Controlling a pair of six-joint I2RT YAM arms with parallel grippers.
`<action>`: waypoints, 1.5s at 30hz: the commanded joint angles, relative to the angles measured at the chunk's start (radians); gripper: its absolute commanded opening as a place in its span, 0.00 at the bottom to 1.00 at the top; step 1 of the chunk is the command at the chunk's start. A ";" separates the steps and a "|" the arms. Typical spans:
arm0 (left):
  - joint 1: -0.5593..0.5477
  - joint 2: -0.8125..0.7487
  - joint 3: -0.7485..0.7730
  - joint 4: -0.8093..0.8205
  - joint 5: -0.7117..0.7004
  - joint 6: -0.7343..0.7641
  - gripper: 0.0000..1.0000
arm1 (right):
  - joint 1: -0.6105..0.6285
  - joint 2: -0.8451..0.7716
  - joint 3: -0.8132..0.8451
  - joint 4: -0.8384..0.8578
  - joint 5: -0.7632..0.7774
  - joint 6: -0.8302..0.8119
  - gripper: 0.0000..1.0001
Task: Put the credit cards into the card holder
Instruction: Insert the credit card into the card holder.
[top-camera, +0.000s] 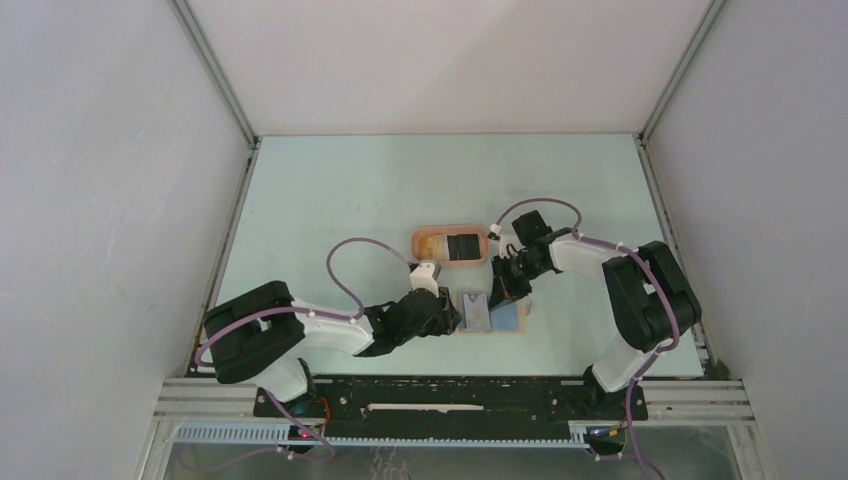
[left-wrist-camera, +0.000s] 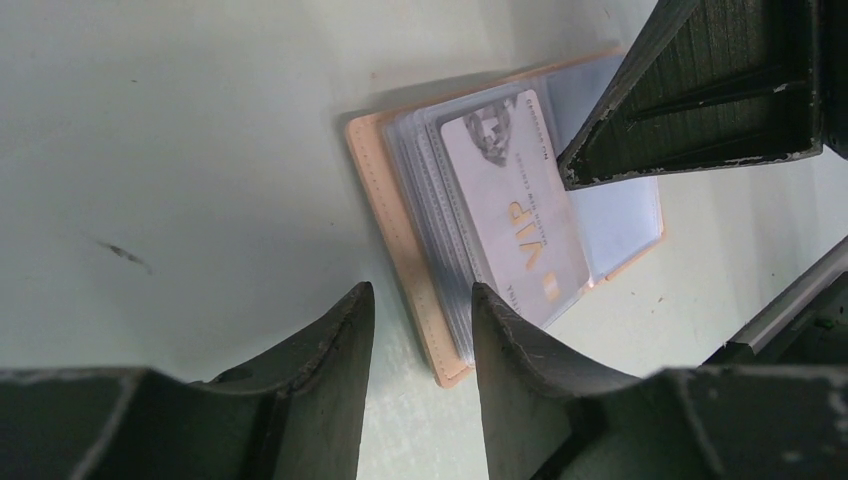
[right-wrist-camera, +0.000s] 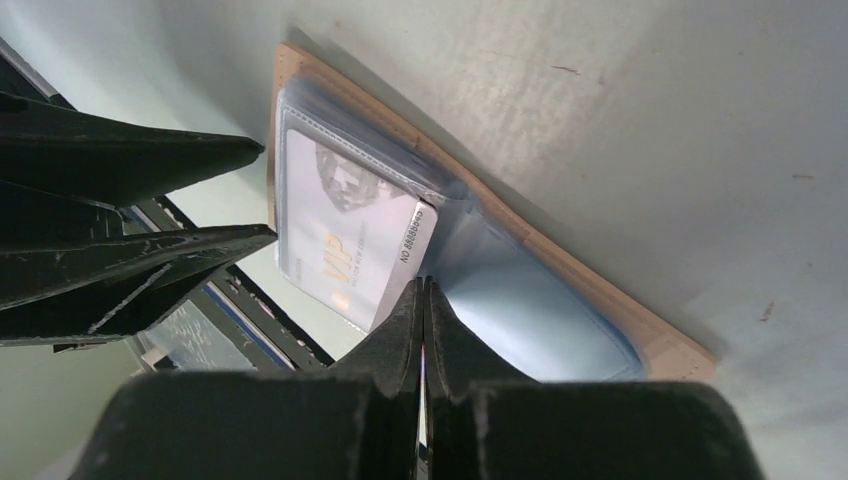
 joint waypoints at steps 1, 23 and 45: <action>0.007 0.022 0.057 -0.008 0.022 0.020 0.46 | 0.017 -0.006 0.038 -0.003 -0.046 0.003 0.03; 0.008 -0.507 -0.083 -0.064 -0.064 0.232 0.60 | -0.232 -0.523 0.130 -0.282 -0.352 -0.502 0.26; 0.065 -0.494 -0.190 0.008 0.140 -0.040 0.98 | -0.136 -0.524 -0.009 -0.268 -0.172 -0.817 0.57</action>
